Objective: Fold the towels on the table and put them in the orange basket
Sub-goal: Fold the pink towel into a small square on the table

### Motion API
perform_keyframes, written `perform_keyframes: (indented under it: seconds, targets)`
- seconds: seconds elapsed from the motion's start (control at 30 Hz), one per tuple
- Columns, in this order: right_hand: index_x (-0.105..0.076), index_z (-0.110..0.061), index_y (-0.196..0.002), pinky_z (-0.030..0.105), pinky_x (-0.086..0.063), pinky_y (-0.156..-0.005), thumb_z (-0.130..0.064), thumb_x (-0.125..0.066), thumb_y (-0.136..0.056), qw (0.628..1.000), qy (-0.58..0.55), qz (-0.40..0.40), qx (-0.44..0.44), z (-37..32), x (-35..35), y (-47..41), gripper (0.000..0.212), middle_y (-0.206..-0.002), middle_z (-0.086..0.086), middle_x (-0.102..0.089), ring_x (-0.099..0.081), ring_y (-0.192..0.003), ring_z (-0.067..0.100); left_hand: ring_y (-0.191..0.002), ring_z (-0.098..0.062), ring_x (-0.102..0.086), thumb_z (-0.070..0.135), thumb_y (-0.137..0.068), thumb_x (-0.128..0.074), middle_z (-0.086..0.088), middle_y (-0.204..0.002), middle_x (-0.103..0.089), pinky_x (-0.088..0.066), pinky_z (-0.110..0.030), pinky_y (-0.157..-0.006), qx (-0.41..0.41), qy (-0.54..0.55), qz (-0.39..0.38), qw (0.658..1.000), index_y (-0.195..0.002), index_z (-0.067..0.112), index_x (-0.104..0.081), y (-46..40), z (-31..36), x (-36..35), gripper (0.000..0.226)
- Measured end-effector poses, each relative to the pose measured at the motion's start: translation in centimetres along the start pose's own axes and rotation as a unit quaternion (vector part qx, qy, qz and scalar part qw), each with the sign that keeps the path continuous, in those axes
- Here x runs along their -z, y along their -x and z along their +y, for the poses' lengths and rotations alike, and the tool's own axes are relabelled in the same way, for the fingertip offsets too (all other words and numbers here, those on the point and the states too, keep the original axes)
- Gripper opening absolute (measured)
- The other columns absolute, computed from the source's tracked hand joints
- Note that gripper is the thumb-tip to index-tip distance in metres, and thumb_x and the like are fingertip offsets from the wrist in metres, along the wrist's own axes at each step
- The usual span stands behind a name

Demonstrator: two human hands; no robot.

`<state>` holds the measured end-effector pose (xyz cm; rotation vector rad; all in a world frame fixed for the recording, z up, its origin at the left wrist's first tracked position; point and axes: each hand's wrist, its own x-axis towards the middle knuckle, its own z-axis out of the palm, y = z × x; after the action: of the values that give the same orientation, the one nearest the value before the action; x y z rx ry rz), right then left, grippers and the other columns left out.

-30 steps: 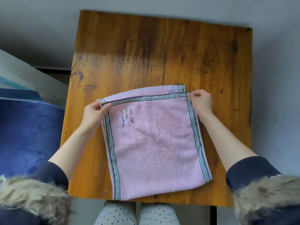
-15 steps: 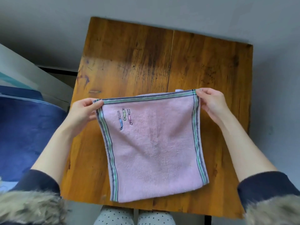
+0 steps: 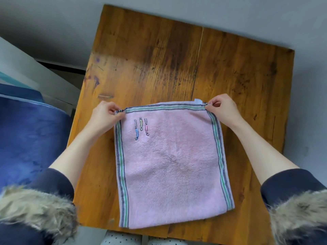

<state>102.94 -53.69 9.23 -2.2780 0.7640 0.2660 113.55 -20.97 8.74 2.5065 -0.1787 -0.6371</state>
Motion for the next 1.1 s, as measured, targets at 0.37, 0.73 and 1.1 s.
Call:
perform_keyframes:
  seconds: [0.37, 0.73, 1.1]
  targets:
    - [-0.058, -0.021, -0.086, 0.027, -0.035, -0.074, -0.023, -0.062, -0.087, 0.997, 0.045, -0.057, -0.013, 0.1, -0.5, 0.0, 0.004, -0.097, 0.0, -0.052, -0.048, -0.089, 0.016, -0.082, -0.023, -0.047, 0.015, -0.077, -0.073, -0.011, -0.086, -0.055, -0.031, -0.028, -0.068, 0.023, -0.039, -0.016, 0.999, -0.076, 0.01, -0.063, -0.1, -0.3, -0.3, 0.011]
    - [-0.063, -0.012, -0.087, 0.031, -0.048, -0.08, -0.02, -0.06, -0.09, 0.989, -0.119, -0.064, -0.06, -0.3, 4.0, 4.1, 0.009, -0.094, 0.005, -0.063, -0.058, -0.091, 0.016, -0.074, -0.016, -0.058, 0.021, -0.082, -0.07, -0.005, -0.08, -0.067, -0.046, -0.027, -0.067, 0.043, 0.146, -0.139, 0.979, -0.08, 0.008, -0.066, 1.1, -0.1, 4.2, 0.013]
    - [-0.059, -0.008, -0.089, 0.023, -0.052, -0.07, -0.015, -0.05, -0.094, 0.945, -0.326, -0.023, -0.022, -4.1, 13.6, 13.3, 0.012, -0.085, 0.004, -0.063, -0.061, -0.084, 0.013, -0.079, -0.018, -0.065, 0.03, -0.073, -0.07, -0.01, -0.081, -0.07, -0.052, -0.025, -0.07, -0.078, 0.402, -0.157, 0.899, -0.073, 0.016, -0.068, 5.3, 5.5, 13.5, 0.014]
